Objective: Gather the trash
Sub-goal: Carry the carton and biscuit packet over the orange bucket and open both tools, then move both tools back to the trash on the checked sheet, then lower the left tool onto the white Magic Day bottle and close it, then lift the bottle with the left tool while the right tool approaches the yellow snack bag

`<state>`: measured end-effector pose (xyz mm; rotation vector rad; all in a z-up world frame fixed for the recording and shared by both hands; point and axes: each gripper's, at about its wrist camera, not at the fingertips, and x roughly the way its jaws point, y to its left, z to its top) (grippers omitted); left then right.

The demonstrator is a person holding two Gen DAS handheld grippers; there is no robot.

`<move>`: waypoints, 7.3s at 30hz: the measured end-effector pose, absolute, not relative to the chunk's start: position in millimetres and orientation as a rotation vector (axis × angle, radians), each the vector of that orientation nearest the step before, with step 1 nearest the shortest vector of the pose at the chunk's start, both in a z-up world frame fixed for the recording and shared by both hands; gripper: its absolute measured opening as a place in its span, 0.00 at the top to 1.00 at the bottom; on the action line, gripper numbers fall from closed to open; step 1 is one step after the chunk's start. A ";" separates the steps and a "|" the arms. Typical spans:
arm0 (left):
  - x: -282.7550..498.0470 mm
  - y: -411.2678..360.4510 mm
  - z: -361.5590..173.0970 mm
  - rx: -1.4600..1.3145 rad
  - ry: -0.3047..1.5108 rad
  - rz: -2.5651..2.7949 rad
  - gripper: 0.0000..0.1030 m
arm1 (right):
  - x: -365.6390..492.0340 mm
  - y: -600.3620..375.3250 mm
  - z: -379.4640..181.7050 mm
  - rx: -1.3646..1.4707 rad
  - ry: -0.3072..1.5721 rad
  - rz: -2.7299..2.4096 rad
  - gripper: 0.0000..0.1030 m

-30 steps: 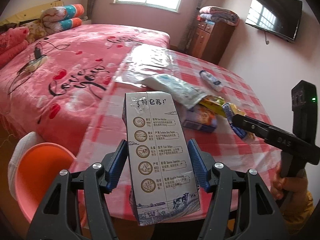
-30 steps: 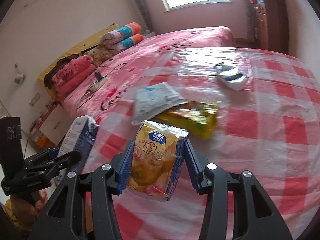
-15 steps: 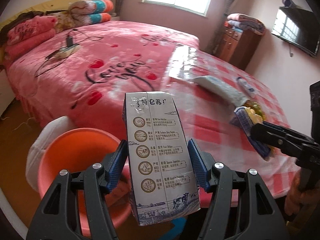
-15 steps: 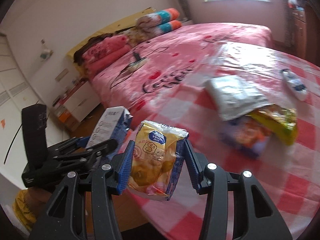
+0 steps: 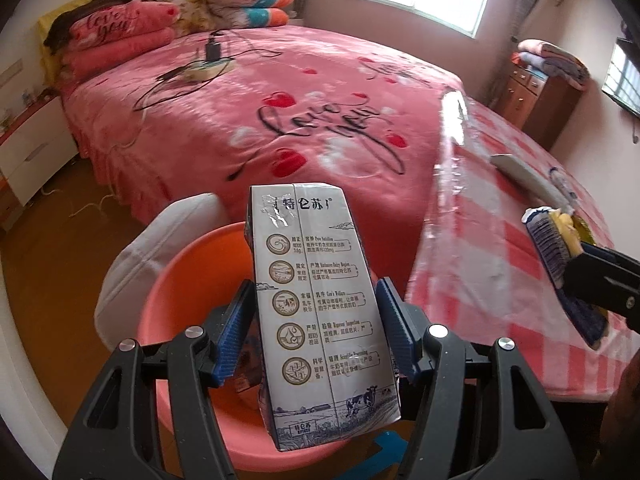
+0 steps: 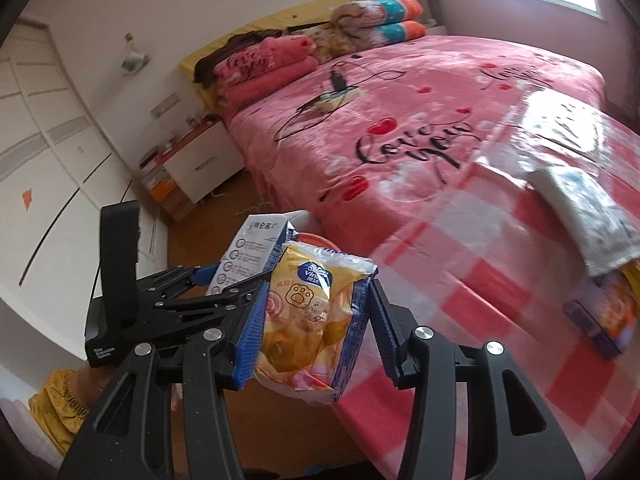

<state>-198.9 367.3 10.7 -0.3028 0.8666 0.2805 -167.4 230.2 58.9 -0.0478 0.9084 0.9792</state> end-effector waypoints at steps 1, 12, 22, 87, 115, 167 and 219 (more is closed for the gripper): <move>-199.8 368.9 9.0 -0.304 0.869 0.287 0.39 | -169.2 236.3 58.4 -0.059 0.908 0.988 0.51; -208.1 393.1 -10.3 -0.314 0.905 0.370 0.39 | -179.6 292.5 44.1 -0.131 0.927 1.089 0.49; -206.0 398.1 -17.2 -0.264 0.937 0.475 0.24 | -175.4 287.1 29.9 -0.110 0.921 1.043 0.20; -138.9 235.1 41.2 0.096 0.911 0.306 0.12 | -126.2 84.3 52.2 0.156 0.769 0.684 0.07; -110.7 173.2 42.1 0.144 0.933 0.196 0.12 | -103.9 12.2 45.0 0.138 0.712 0.461 0.07; 137.4 12.8 60.9 -0.095 1.003 -0.092 0.12 | -68.3 -100.7 27.0 0.206 0.746 0.106 0.07; 123.0 15.8 34.7 -0.147 1.040 -0.178 0.69 | -62.2 -86.6 11.7 0.271 0.841 0.346 0.07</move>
